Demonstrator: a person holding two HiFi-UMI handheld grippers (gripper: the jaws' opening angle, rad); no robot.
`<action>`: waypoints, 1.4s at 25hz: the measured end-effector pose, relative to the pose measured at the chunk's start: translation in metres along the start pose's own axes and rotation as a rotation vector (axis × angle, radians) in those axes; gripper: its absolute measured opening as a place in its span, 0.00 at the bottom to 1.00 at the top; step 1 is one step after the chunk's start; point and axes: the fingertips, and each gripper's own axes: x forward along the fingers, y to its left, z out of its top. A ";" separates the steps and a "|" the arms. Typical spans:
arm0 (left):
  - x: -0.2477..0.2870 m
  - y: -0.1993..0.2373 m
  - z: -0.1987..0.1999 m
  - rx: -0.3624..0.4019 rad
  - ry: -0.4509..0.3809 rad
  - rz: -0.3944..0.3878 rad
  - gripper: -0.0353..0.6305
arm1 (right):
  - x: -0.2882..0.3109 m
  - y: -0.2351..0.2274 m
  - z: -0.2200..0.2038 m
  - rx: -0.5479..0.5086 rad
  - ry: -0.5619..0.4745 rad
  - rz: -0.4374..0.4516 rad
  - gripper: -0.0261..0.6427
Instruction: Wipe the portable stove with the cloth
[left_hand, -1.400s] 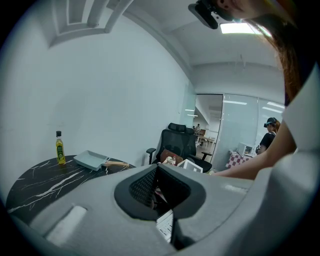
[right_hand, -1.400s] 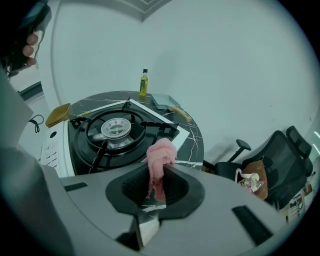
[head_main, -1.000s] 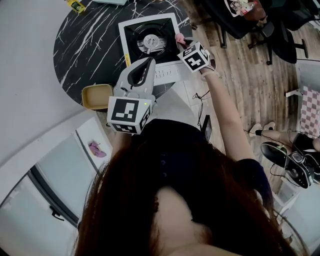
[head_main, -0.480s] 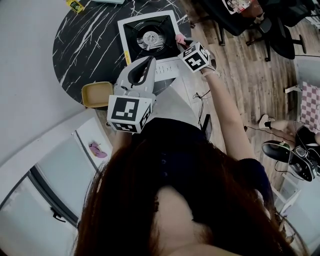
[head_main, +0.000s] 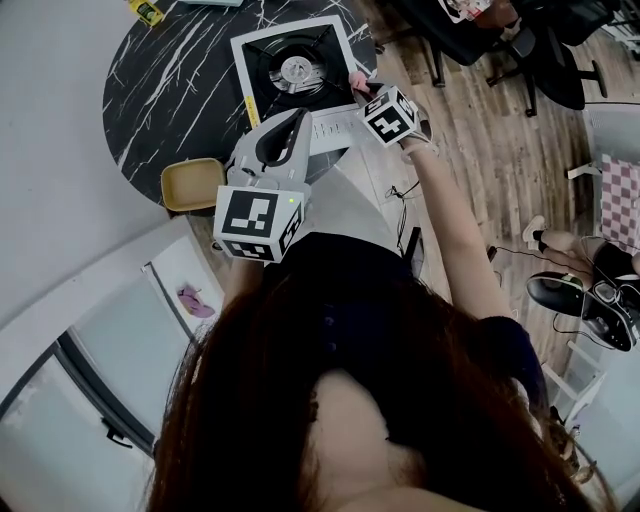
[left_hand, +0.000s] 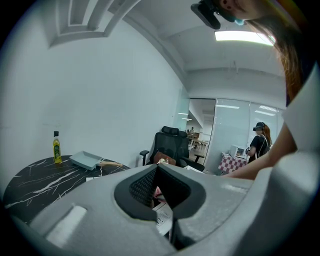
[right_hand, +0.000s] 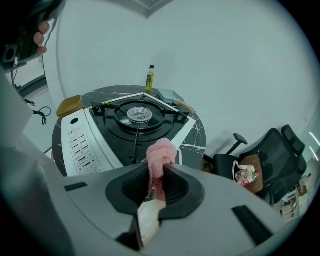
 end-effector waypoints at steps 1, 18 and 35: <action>-0.001 -0.001 0.000 0.001 -0.001 -0.001 0.07 | -0.001 0.001 -0.001 0.001 0.001 -0.001 0.12; -0.020 -0.018 -0.002 0.018 -0.022 -0.006 0.07 | -0.018 0.019 -0.018 0.052 -0.010 -0.029 0.12; -0.056 -0.024 -0.009 0.019 -0.052 0.009 0.07 | -0.036 0.042 -0.029 0.058 -0.052 -0.135 0.12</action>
